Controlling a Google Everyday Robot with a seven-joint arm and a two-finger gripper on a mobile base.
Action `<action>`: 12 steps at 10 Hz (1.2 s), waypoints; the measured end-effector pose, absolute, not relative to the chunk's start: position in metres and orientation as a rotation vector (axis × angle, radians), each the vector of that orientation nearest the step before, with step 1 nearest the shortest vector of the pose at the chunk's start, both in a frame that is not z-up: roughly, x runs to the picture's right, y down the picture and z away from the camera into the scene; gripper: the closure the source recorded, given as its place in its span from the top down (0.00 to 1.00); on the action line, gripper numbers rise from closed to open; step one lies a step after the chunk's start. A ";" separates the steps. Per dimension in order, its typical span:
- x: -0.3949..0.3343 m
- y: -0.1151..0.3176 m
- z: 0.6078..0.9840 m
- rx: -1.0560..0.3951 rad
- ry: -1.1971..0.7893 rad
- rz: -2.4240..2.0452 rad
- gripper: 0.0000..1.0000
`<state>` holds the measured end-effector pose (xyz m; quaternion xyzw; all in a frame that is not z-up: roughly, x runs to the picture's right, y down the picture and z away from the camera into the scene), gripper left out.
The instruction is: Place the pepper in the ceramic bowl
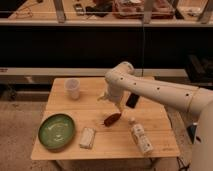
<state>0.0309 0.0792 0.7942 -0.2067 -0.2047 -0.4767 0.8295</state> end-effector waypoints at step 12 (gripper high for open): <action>0.043 0.107 0.809 -0.694 -0.429 -0.651 0.80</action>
